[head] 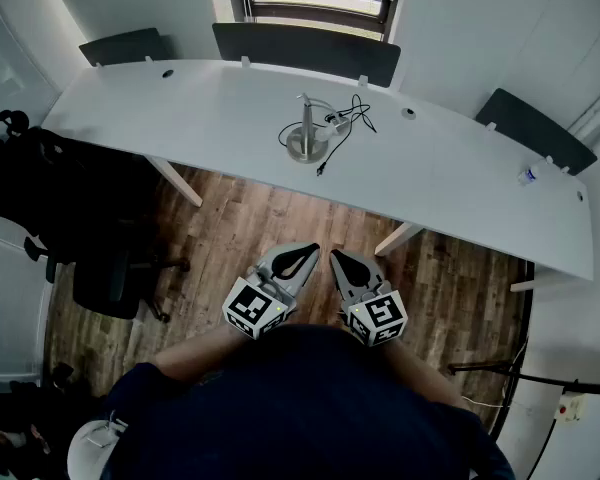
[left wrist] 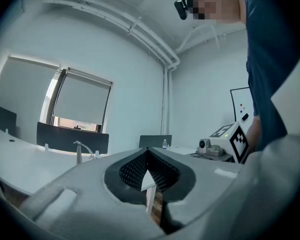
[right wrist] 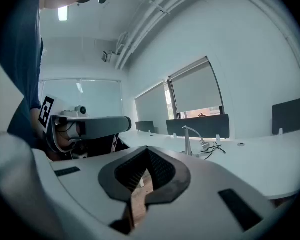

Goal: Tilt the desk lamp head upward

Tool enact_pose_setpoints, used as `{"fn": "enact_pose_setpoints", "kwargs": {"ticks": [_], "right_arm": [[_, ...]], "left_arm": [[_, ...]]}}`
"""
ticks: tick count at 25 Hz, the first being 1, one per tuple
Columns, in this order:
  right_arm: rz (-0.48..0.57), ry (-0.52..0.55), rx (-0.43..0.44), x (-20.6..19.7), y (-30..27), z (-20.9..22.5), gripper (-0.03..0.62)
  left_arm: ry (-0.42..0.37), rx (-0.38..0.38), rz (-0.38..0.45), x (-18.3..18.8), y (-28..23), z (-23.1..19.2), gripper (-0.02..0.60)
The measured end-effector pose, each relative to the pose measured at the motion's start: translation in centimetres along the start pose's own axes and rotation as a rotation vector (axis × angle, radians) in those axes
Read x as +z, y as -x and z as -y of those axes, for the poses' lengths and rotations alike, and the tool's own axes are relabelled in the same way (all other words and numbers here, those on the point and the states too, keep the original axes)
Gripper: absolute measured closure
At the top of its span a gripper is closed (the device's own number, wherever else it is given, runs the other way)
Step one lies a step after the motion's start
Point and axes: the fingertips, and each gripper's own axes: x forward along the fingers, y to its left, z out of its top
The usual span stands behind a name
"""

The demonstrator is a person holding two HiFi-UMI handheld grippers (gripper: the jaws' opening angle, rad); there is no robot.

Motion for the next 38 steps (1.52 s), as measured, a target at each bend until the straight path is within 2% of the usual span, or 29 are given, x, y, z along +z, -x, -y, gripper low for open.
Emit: {"fn": "enact_pose_setpoints", "kwargs": {"ticks": [16,23,27,33,38], "right_arm": [[-0.004,0.019,0.043,0.1,0.8,0.8,0.583],[0.015,0.048,0.077,-0.6,1.8,2.1,0.583],[0.004,0.028,0.07,-1.2,1.9,3.7,0.583],[-0.004,0.056,0.046,-0.5,-0.6,5.9,0.582],[-0.014,0.087,0.015,0.6,-5.0,8.1,0.582]], "left_arm": [[0.005,0.037,-0.008,0.0,-1.3,0.6,0.575],[0.018,0.11,-0.004,-0.9,-2.4,1.6,0.575],[0.026,0.129,-0.01,-1.5,-3.0,1.6,0.575],[0.036,0.144,0.009,-1.4,-4.5,-1.8,0.575],[0.047,0.116,0.032,-1.1,-6.8,-6.7,0.575]]}}
